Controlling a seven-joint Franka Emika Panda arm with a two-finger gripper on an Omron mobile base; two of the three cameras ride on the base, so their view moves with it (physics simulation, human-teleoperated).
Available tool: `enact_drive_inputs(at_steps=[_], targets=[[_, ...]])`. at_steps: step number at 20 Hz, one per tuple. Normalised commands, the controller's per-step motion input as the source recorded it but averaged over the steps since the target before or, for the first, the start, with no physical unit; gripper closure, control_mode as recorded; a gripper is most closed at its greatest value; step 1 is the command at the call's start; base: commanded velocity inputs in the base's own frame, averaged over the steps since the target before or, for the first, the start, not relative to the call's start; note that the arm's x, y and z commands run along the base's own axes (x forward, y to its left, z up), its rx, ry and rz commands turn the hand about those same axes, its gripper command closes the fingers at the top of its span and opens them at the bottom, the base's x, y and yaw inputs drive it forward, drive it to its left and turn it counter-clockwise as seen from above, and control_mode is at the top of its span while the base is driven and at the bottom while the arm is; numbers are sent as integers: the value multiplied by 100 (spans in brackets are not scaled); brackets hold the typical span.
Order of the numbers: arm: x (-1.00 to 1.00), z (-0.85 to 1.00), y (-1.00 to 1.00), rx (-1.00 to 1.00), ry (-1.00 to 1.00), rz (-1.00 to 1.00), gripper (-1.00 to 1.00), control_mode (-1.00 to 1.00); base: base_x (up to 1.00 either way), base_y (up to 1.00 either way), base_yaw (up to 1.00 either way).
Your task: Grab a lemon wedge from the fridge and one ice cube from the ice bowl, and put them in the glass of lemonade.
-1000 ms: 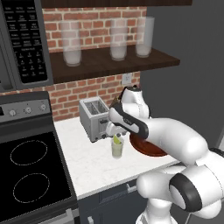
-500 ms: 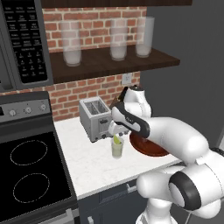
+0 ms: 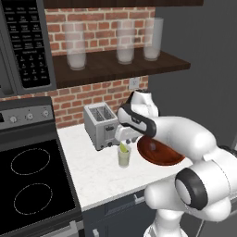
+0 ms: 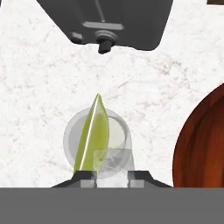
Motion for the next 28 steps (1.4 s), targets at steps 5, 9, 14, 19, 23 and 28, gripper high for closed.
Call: enact_drive_inputs(at_steps=[5,9,14,19,23,28], targets=[[0,0,1,0,1,-1,100,-100,0,0,0],[0,0,24,-5,0,-5,100,-100,0,0,0],[0,-1,16,-4,0,-5,100,-100,0,0,0],[0,0,-2,0,0,0,100,-100,0,0,0],[0,0,-9,0,0,0,100,-100,0,0,0],[8,0,0,0,0,0,100,-100,0,0,0]])
